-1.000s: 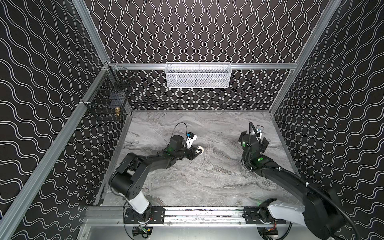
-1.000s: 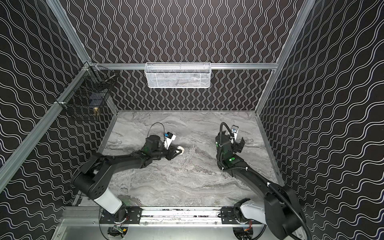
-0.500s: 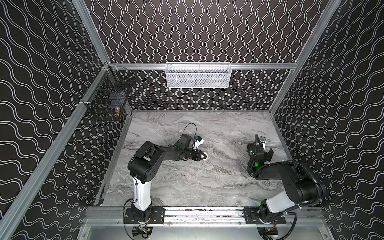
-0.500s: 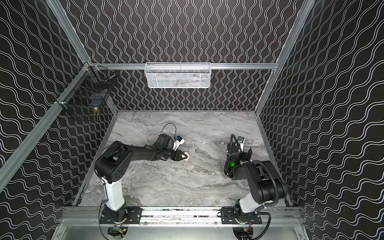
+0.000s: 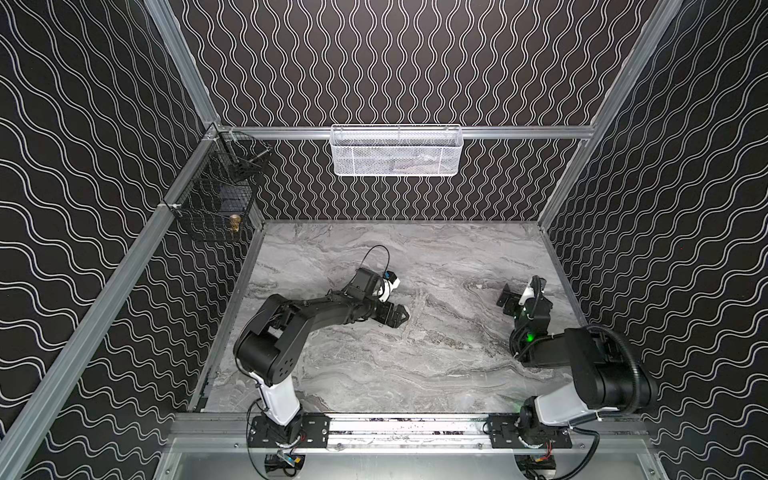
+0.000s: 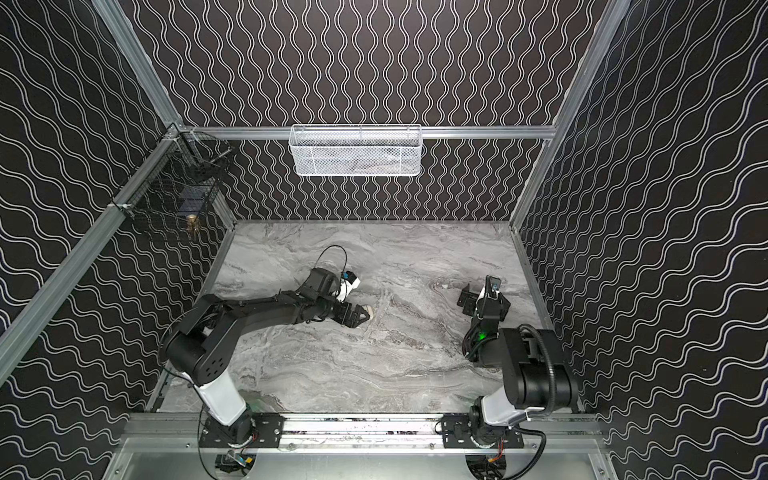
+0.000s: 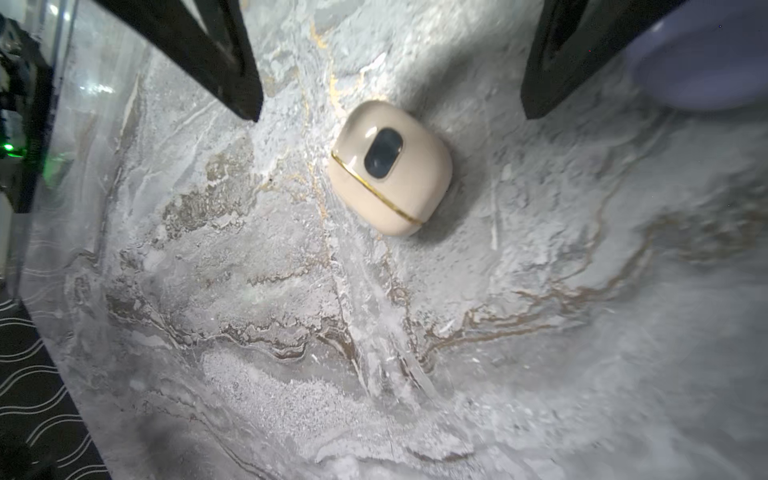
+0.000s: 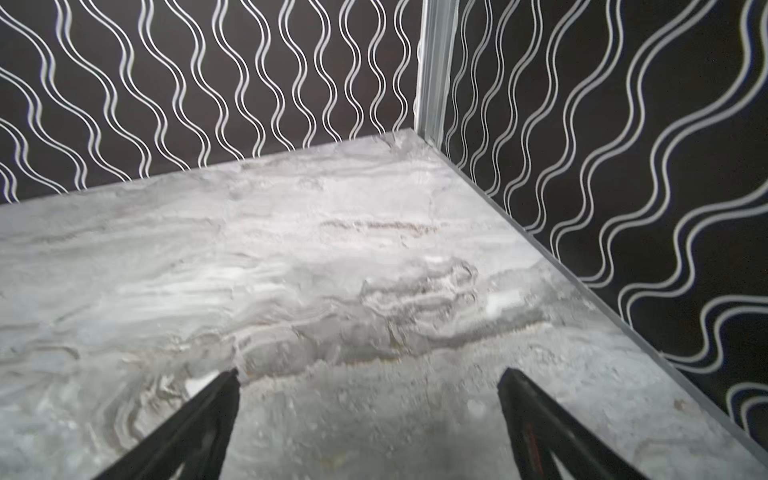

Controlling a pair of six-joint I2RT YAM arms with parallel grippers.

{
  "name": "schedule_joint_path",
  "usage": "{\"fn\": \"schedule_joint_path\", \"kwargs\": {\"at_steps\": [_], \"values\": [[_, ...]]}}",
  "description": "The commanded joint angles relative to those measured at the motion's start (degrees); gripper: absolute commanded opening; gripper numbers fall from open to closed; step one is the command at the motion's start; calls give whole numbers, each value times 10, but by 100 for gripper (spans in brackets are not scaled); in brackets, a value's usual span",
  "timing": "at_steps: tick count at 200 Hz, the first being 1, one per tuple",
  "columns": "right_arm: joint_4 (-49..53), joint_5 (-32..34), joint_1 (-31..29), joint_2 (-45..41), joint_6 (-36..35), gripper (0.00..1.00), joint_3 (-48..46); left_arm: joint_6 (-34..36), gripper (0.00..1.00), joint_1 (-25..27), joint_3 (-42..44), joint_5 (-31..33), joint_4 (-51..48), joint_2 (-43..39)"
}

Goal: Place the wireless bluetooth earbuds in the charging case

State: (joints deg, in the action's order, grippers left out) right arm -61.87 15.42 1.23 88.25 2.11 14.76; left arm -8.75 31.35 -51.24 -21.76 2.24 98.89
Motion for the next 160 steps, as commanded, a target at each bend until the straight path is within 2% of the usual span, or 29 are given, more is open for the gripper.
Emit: {"fn": "schedule_joint_path", "kwargs": {"at_steps": [1, 20, 32, 44, 53, 62, 74, 88, 96, 109, 122, 140, 160], "values": [[-25, -35, 0, -13, 5, 100, 6, 26, 99, 0, 31, 78, 13, -58], [-98, -32, 0, 9, -9, 100, -8, 41, 99, 0, 86, 203, 52, -152], [-61, -31, 0, -2, -3, 100, -1, 59, 99, -2, 143, 309, 100, -206], [-47, -30, 0, -8, -1, 100, 2, 102, 99, -5, 194, 415, 176, -238], [-67, -30, 0, -1, -4, 100, -2, 121, 98, -12, 208, 489, 183, -251], [-93, -31, 0, 6, -9, 100, -7, 135, 99, -29, 221, 532, 205, -257], [-66, -31, 0, -1, -4, 100, -2, 140, 99, -77, 252, 498, 254, -258], [-66, -31, 0, -1, -4, 100, -2, 114, 99, -154, 297, 452, 363, -227], [-85, -31, 0, 5, -8, 100, -5, 87, 99, -194, 296, 427, 375, -205], [-73, -31, 0, 2, -5, 100, -3, 59, 99, -253, 277, 341, 385, -157], [-68, -30, 0, 0, -4, 100, -2, 62, 99, -267, 231, 323, 334, -118], [-78, -32, 0, 4, -6, 100, -4, 84, 99, -273, 232, 341, 363, -104], [-77, -31, 0, 3, -6, 100, -3, 90, 97, -285, 249, 308, 397, -109]]}}
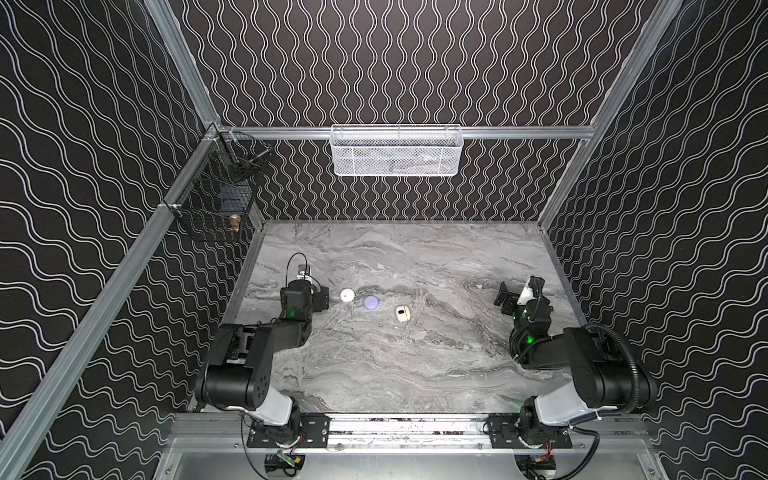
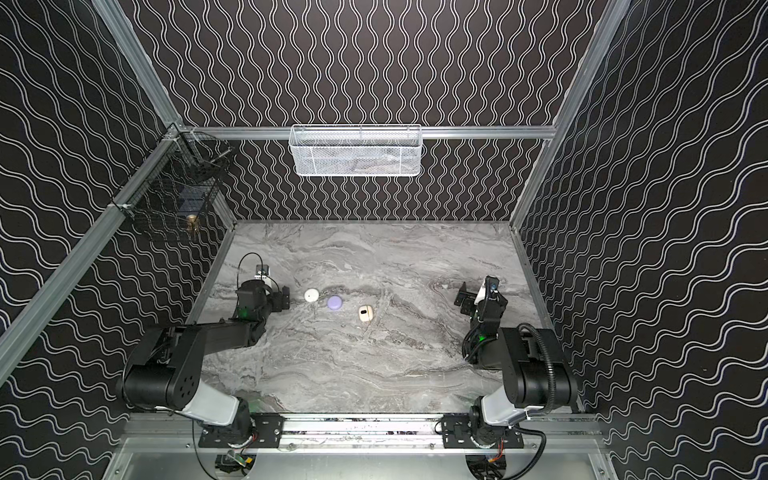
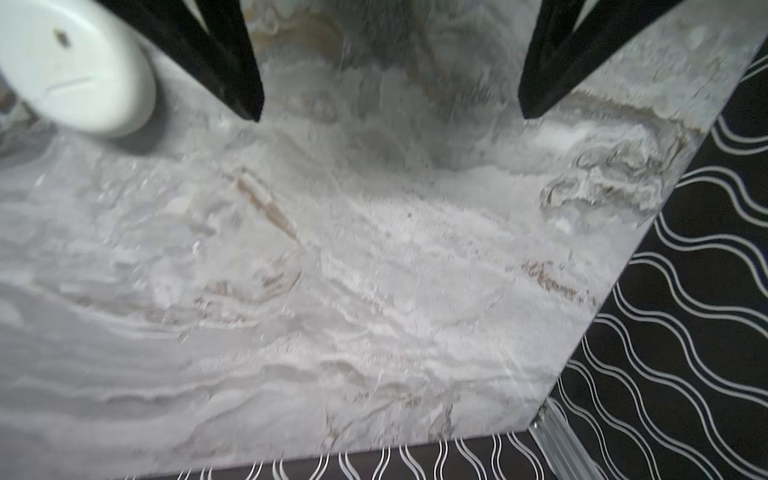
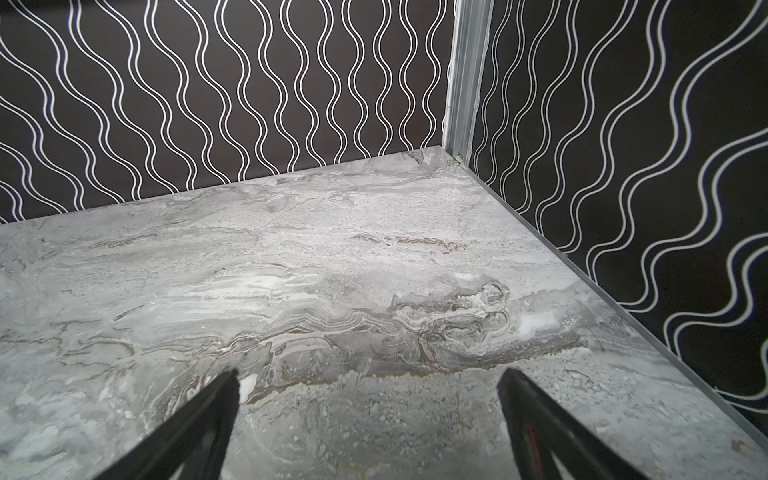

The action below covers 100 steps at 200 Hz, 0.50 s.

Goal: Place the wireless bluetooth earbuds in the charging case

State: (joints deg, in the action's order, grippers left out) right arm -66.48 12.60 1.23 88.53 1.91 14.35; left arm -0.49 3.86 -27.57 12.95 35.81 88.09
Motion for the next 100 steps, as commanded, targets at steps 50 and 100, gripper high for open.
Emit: {"fn": "schedule_joint_path", "kwargs": {"at_steps": [50, 100], "values": [[-29, -4, 0, -1, -3, 100, 1, 44, 99, -32, 64, -174, 222, 61], [-31, -4, 0, 0, -5, 100, 0, 35, 99, -33, 71, -160, 246, 70]]}}
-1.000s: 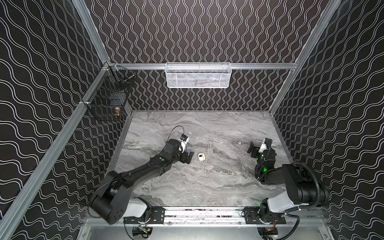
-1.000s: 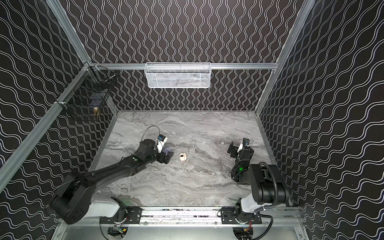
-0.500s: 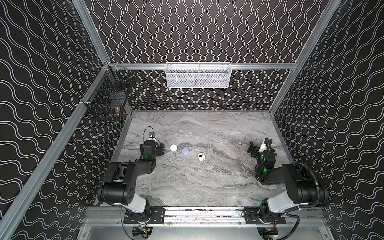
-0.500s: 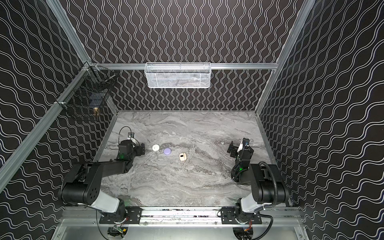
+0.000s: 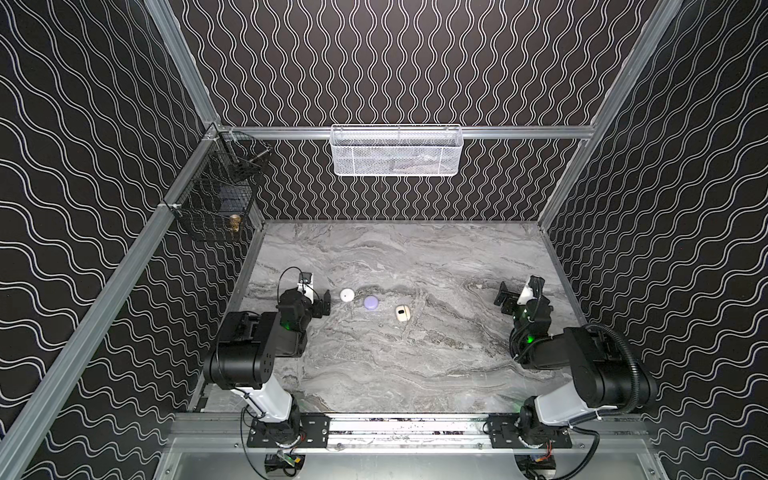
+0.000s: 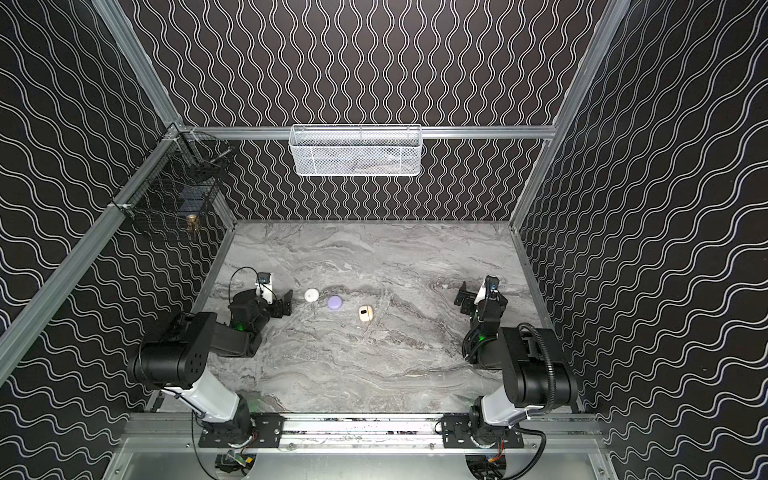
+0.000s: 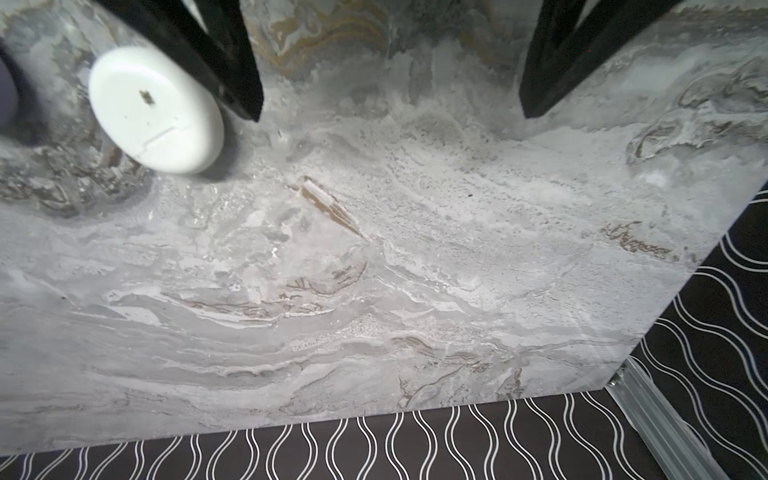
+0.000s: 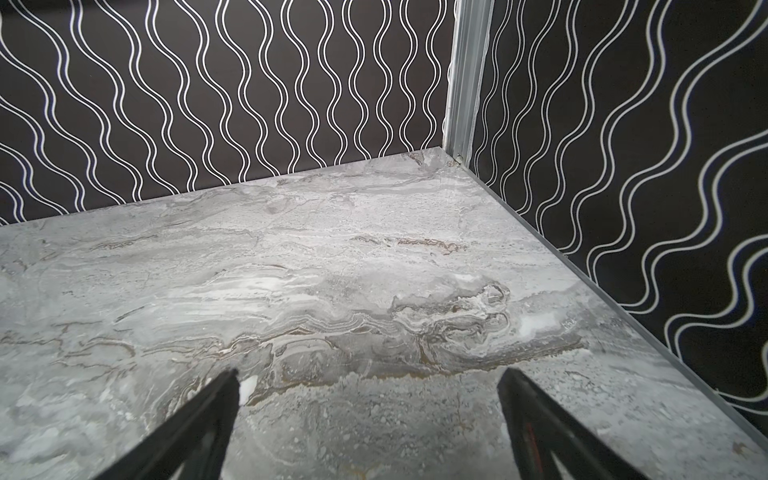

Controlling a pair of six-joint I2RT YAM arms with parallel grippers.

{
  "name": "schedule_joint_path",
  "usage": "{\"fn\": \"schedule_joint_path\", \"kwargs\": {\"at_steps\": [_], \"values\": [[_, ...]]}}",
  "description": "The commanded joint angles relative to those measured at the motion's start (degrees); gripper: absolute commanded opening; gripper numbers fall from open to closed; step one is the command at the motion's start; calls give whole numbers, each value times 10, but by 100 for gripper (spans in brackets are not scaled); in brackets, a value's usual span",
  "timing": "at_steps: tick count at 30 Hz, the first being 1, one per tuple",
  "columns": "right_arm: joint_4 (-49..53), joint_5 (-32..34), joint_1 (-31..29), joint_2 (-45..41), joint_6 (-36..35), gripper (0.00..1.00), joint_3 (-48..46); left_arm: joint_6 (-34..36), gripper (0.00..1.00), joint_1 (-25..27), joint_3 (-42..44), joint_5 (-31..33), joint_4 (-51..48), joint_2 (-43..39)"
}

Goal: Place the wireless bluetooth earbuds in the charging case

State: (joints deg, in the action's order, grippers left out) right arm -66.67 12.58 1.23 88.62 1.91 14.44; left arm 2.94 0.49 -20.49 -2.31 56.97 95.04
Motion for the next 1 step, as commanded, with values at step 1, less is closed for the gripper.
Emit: {"fn": "schedule_joint_path", "kwargs": {"at_steps": [1], "values": [[-30, -4, 0, -2, -5, 100, -1, 1, 99, 0, 0, -8, 35, 0]]}}
